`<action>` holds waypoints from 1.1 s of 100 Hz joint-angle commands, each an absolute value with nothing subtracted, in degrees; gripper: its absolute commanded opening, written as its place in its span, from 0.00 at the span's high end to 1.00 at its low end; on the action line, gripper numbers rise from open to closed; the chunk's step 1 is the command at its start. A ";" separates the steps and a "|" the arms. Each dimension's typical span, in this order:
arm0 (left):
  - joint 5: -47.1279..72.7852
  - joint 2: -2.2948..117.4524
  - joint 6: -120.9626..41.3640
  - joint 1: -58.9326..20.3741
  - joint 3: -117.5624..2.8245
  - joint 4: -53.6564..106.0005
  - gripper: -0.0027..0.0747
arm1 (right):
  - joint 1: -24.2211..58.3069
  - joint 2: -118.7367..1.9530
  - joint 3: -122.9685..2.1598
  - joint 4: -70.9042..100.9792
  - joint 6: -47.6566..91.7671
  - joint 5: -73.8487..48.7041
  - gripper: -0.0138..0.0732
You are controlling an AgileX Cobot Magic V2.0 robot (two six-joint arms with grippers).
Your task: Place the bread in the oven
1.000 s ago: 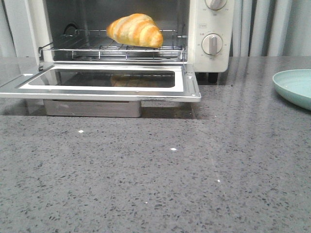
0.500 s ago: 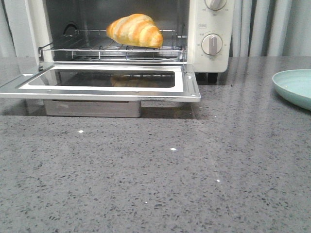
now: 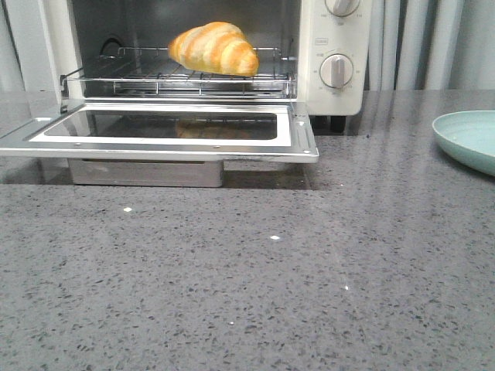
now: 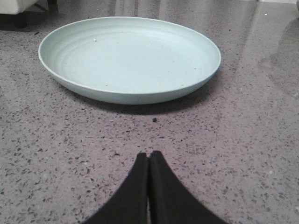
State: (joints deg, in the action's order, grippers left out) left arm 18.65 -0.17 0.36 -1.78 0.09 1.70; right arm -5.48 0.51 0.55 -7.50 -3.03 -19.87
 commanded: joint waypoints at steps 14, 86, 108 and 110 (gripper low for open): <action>14.86 -1.71 -3.01 -1.72 1.36 5.06 0.99 | -5.41 1.56 2.02 -7.37 -2.53 -18.72 0.92; 14.86 -1.71 -3.16 -1.72 1.36 5.35 0.99 | -5.41 1.56 2.02 -7.37 -2.53 -18.72 0.92; 14.86 -1.71 -3.16 -1.72 1.36 5.35 0.99 | -5.41 1.56 2.02 -7.37 -2.53 -18.72 0.92; 14.86 -1.71 -3.16 -1.72 1.36 5.35 0.99 | -5.41 1.56 2.02 -7.37 -2.53 -18.72 0.92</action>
State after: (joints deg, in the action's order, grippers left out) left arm 18.88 -0.17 -3.05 -1.78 0.09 4.72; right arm -5.48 0.51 0.55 -7.50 -3.03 -19.87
